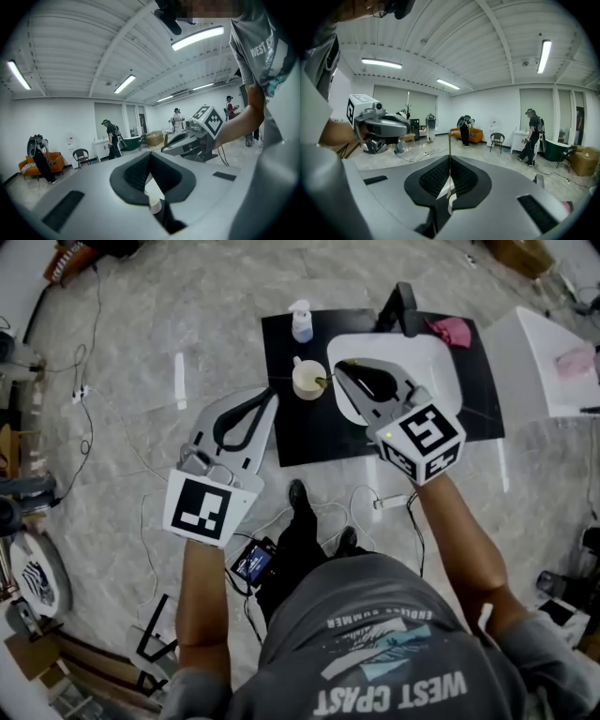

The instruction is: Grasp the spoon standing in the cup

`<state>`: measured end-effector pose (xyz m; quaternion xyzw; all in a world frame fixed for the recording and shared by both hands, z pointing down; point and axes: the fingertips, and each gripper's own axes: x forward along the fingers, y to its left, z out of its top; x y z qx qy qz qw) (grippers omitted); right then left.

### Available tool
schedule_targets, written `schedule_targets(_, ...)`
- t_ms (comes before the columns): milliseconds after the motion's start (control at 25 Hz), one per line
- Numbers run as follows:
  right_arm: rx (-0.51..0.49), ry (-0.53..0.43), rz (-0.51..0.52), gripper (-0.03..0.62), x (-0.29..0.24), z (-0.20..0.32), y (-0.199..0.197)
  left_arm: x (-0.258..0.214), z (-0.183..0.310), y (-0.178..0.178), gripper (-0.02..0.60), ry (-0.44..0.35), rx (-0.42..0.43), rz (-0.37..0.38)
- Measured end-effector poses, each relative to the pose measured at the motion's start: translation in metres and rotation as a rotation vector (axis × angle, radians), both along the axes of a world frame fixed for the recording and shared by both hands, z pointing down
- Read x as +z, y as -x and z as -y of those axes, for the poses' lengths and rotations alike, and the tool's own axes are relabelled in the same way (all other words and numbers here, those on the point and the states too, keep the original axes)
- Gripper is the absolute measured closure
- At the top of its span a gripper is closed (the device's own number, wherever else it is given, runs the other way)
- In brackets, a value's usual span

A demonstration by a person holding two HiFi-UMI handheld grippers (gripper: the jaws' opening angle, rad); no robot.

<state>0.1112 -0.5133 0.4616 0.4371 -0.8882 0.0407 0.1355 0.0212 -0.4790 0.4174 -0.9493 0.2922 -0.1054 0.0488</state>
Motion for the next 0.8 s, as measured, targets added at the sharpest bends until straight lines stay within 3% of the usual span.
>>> schedule_targets(320,-0.076,-0.140,-0.064,0.560,-0.066,-0.062,0.004,-0.047,-0.050,-0.017,0.578,-0.112,0.045,0.014)
schedule_targets(800,-0.120,-0.235,-0.130,0.560,-0.113,-0.135,-0.002,-0.068,-0.100,-0.029,0.578,-0.152,0.048,0.007)
